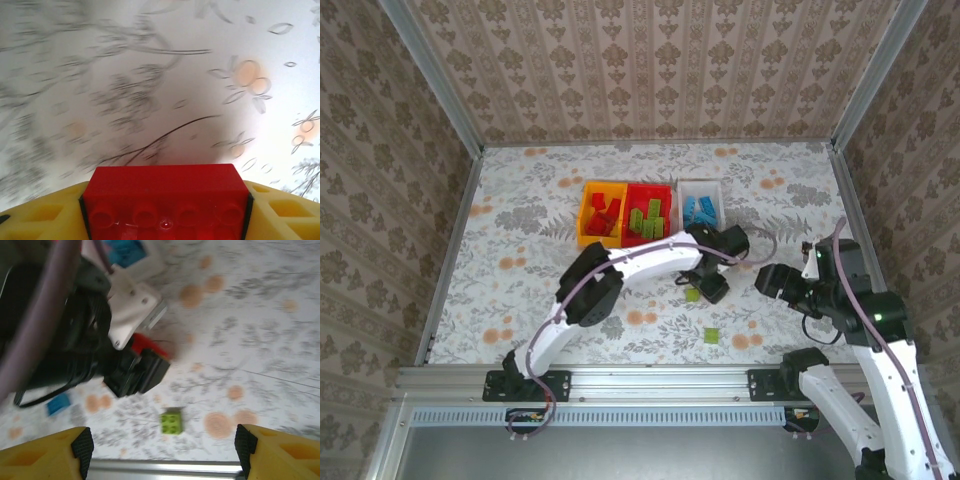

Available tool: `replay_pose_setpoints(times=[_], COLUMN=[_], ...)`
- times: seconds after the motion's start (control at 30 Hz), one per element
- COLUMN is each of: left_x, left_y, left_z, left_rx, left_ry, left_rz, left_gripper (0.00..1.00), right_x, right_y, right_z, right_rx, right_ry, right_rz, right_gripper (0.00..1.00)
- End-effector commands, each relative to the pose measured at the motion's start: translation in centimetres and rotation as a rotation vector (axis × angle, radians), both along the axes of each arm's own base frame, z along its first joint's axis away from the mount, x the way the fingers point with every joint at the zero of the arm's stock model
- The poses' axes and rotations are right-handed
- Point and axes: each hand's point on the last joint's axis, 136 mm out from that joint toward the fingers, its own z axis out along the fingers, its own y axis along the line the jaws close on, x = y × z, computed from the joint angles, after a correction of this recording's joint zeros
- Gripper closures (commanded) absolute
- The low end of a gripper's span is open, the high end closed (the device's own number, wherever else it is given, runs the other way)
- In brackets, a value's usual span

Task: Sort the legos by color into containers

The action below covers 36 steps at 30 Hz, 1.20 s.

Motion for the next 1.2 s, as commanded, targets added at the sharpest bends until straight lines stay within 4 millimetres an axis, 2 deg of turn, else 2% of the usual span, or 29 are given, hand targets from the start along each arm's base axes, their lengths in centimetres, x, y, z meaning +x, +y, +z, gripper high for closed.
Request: replay_pose_setpoints(times=[0.0, 0.13, 0.27, 0.4, 0.5, 0.67, 0.83, 1.0, 1.17], left_x=[3.8, 6.7, 9.8, 13.1, 15.3, 19.2, 21.8, 22.8, 22.7], left_y=[2.3, 7.3, 13.1, 18.8, 21.4, 23.5, 23.6, 23.4, 23.7], left_z=[7.2, 10.2, 12.7, 13.9, 13.6, 11.4, 9.2, 7.5, 7.8], left_rx=[-0.128, -0.143, -0.148, -0.131, -0.119, -0.079, -0.062, -0.027, -0.017], left_ry=[-0.081, -0.103, -0.137, -0.173, -0.185, -0.189, -0.171, -0.148, -0.151], left_rz=[0.156, 0.286, 0.414, 0.529, 0.588, 0.642, 0.668, 0.667, 0.671], left_gripper=[0.41, 0.41, 0.40, 0.41, 0.40, 0.39, 0.37, 0.30, 0.20], right_x=[0.2, 2.0, 5.1, 7.0, 8.1, 10.2, 11.1, 11.5, 11.3], right_y=[3.7, 5.1, 6.4, 10.4, 13.3, 16.0, 17.5, 18.2, 18.8], right_z=[3.8, 4.7, 5.6, 4.9, 4.2, 3.4, 2.6, 1.6, 0.7], right_rx=[0.163, 0.201, 0.177, 0.100, 0.087, 0.085, 0.059, 0.048, 0.031], right_ry=[-0.147, -0.219, -0.270, -0.270, -0.259, -0.239, -0.209, -0.176, -0.148], right_rz=[0.184, 0.254, 0.287, 0.397, 0.456, 0.498, 0.550, 0.571, 0.598], right_gripper=[0.22, 0.23, 0.23, 0.23, 0.23, 0.22, 0.22, 0.22, 0.21])
